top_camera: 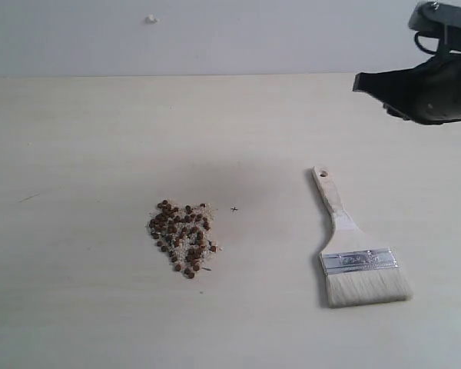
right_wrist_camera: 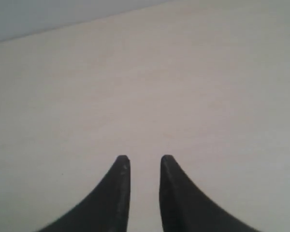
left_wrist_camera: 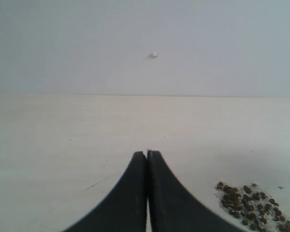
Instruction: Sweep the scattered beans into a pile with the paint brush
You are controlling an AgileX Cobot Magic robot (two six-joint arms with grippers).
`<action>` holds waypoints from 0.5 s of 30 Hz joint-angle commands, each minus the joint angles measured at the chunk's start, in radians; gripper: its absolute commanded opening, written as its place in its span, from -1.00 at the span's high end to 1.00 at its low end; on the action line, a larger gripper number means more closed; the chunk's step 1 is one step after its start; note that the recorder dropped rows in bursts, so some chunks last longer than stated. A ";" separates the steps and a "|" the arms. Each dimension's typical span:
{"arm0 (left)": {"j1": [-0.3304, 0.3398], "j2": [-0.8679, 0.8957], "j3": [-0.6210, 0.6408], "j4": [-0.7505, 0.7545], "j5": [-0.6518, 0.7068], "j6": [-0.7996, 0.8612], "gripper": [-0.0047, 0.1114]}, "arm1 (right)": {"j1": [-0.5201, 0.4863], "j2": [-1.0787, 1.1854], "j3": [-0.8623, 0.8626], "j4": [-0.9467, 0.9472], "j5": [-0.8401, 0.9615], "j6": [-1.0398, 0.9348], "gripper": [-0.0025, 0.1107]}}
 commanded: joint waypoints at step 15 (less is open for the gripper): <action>0.003 -0.003 0.002 -0.006 -0.002 0.002 0.92 | -0.002 -0.939 0.545 0.002 0.267 0.077 0.96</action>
